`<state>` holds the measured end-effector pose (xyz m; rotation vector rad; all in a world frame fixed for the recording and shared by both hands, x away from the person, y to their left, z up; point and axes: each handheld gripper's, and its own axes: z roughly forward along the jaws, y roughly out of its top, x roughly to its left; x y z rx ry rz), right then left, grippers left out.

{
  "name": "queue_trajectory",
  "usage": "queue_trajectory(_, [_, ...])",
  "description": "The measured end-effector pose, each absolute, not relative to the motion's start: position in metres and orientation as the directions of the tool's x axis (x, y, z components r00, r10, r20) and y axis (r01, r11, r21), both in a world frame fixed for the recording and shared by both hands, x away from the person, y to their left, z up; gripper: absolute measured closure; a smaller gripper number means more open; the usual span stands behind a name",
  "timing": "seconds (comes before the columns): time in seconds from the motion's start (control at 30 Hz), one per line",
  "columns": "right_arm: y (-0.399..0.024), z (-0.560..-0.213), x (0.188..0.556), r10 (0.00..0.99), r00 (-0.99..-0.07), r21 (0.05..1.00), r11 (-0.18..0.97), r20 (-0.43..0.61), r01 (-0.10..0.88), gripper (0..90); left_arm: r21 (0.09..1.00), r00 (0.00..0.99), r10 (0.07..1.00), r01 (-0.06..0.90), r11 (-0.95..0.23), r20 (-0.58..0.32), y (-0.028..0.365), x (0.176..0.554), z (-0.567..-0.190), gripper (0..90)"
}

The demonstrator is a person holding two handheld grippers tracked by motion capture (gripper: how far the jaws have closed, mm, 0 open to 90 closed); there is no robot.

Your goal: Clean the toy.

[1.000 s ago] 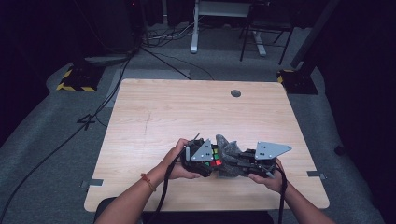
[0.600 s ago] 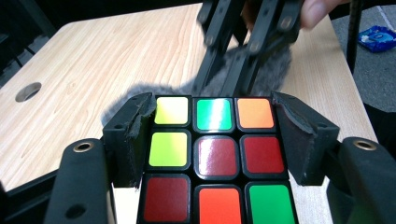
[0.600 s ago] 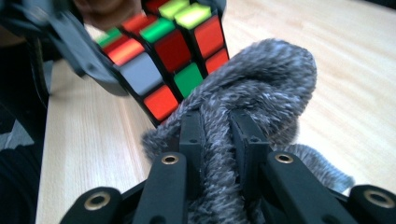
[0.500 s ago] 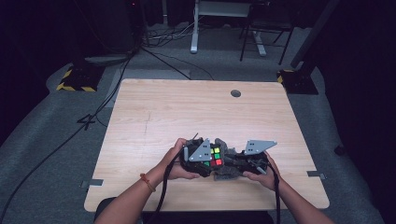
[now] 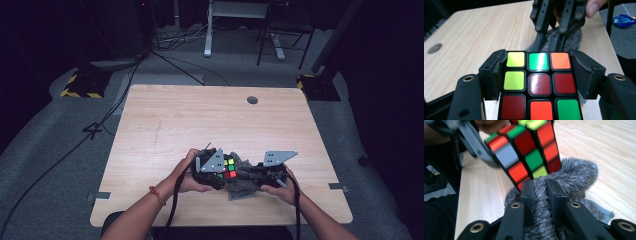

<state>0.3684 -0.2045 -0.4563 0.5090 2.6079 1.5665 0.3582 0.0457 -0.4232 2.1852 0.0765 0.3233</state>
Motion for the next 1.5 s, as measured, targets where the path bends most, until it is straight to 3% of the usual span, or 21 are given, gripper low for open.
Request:
queue_trajectory(0.37, [-0.213, -0.425, 0.355, 0.258, -0.962, 0.938, 0.302, 0.091, 0.17, 78.0, 0.748, 0.965, 0.139, -0.076, -0.66, 0.221, 0.036, 0.357, -0.434, 34.1])
queue_trajectory(0.53, [-0.214, -0.432, 0.361, 0.319, -0.942, 0.917, 0.337, 0.104, 0.215, 77.8, 0.755, 0.966, 0.15, -0.063, -0.653, 0.211, 0.038, 0.36, -0.435, 34.1])
queue_trajectory(0.73, [-0.204, -0.456, 0.373, 0.357, -0.93, 0.818, 0.506, 0.091, 0.275, 77.5, 0.77, 0.969, 0.144, -0.067, -0.634, 0.202, 0.039, 0.359, -0.434, 34.1])
queue_trajectory(0.83, [-0.202, -0.466, 0.377, 0.357, -0.927, 0.787, 0.537, 0.113, 0.303, 77.3, 0.765, 0.968, 0.133, -0.08, -0.639, 0.213, 0.038, 0.358, -0.434, 34.1])
queue_trajectory(1.27, [-0.216, -0.435, 0.367, 0.288, -0.947, 0.889, 0.383, 0.145, 0.252, 77.4, 0.723, 0.965, 0.122, -0.088, -0.685, 0.233, 0.032, 0.359, -0.442, 34.1])
queue_trajectory(1.5, [-0.206, -0.456, 0.374, 0.348, -0.928, 0.819, 0.489, 0.131, 0.299, 77.3, 0.768, 0.96, 0.136, -0.106, -0.631, 0.244, 0.039, 0.356, -0.427, 34.1])
